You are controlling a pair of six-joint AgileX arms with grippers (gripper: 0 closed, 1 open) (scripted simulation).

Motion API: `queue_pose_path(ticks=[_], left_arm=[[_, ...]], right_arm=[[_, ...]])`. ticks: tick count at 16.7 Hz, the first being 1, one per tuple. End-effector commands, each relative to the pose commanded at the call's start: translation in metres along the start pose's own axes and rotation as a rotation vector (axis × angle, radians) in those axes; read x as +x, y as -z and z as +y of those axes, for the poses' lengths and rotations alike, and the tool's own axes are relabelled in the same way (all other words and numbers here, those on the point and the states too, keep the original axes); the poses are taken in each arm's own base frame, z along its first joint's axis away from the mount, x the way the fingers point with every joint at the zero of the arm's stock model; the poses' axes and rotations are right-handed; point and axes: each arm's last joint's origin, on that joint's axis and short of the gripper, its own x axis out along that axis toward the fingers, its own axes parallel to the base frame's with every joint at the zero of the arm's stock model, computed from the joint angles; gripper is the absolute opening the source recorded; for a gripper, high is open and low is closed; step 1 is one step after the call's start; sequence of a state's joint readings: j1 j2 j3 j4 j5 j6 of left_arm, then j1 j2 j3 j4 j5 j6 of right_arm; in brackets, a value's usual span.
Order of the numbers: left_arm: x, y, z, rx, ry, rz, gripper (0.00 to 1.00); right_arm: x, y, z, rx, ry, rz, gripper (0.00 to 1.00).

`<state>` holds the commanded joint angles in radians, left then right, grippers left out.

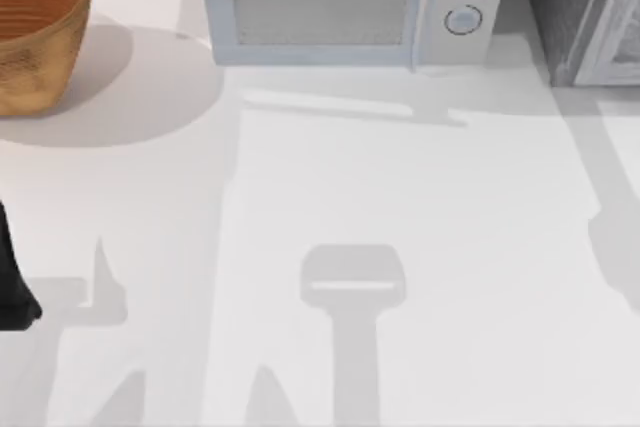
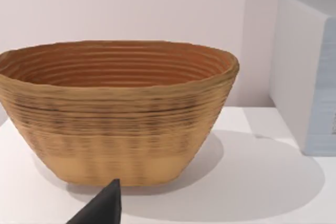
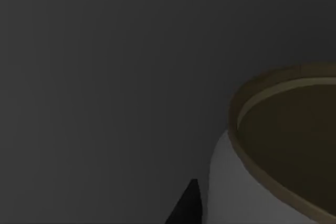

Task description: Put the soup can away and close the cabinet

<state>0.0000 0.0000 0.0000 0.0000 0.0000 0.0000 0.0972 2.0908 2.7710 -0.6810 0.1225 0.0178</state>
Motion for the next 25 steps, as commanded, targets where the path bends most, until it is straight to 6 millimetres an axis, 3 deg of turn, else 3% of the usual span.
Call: queue_pose_path(ticks=[6, 7, 18, 21, 25], left_arm=[[0.0, 0.0, 0.0, 0.0, 0.0, 0.0, 1.0], [0.0, 0.0, 0.0, 0.0, 0.0, 0.0, 1.0], [0.0, 0.0, 0.0, 0.0, 0.0, 0.0, 1.0], [0.0, 0.0, 0.0, 0.0, 0.0, 0.0, 1.0], [0.0, 0.0, 0.0, 0.0, 0.0, 0.0, 1.0]], right_arm=[[0.0, 0.0, 0.0, 0.0, 0.0, 0.0, 0.98], [0.0, 0.0, 0.0, 0.0, 0.0, 0.0, 1.0], [-0.006, -0.005, 0.0, -0.001, -0.006, -0.014, 1.0], [-0.032, -0.022, -0.005, -0.008, -0.016, -0.065, 1.0], [-0.101, -0.045, -0.016, -0.028, -0.03, -0.158, 1.0]])
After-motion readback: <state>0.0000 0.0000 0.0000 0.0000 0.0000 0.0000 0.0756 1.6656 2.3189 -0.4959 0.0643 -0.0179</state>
